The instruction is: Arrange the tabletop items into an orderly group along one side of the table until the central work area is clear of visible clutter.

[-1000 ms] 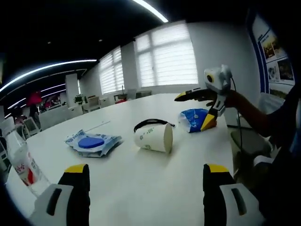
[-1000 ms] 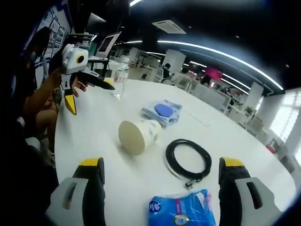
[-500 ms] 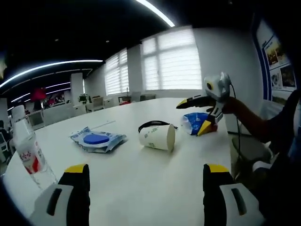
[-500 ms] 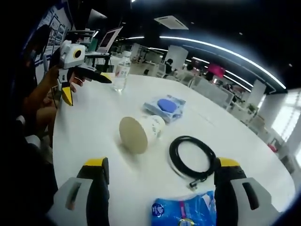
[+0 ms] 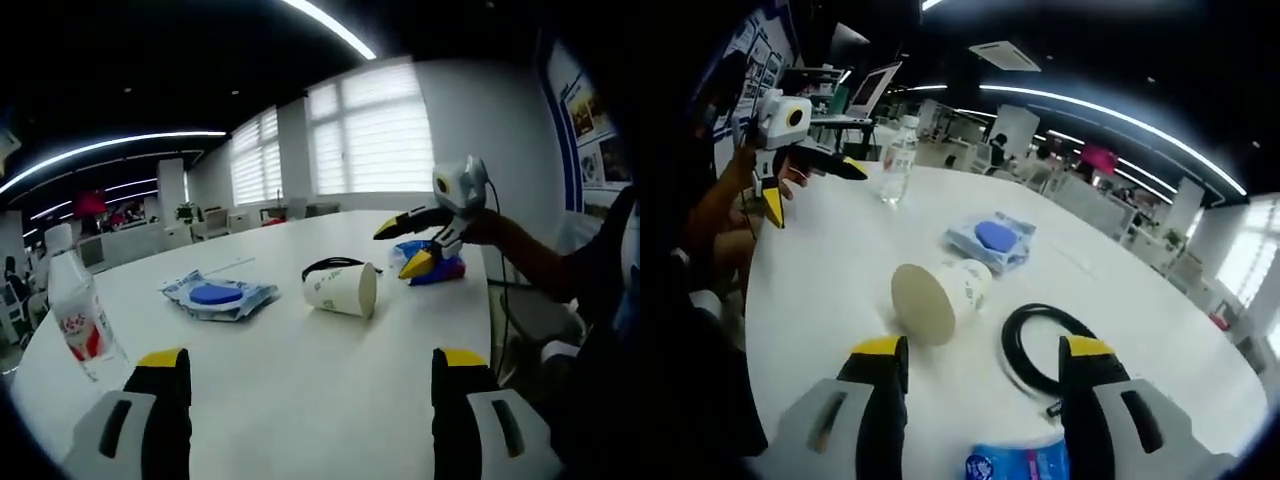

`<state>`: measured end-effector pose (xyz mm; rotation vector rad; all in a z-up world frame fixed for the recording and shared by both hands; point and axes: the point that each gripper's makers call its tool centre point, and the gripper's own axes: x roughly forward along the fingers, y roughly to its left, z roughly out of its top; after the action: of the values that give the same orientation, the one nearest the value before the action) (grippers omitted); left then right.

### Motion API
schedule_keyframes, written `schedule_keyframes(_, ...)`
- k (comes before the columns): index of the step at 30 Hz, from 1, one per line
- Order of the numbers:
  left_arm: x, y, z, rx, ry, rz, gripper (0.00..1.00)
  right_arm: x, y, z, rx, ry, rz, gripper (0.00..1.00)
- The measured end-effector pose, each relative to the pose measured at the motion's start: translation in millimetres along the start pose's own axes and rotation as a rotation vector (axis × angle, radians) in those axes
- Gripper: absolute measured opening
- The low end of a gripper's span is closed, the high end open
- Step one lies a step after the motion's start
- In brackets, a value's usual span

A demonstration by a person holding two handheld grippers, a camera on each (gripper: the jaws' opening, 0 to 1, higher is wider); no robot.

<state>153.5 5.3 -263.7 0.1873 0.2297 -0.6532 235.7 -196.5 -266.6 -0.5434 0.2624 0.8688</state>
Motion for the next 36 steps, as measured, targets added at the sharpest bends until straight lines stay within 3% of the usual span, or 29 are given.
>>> schedule_keyframes(19,-19.5,4.1,-7.0,-0.007,0.0,0.029,1.0,17.0,22.2,14.5,0.006,-0.038,0.075,0.21)
schedule_keyframes(36,-26.4,7.0,-14.1,-0.013,0.014,0.043,1.0,24.1,30.5,16.1,-0.011,-0.041,0.102,0.13)
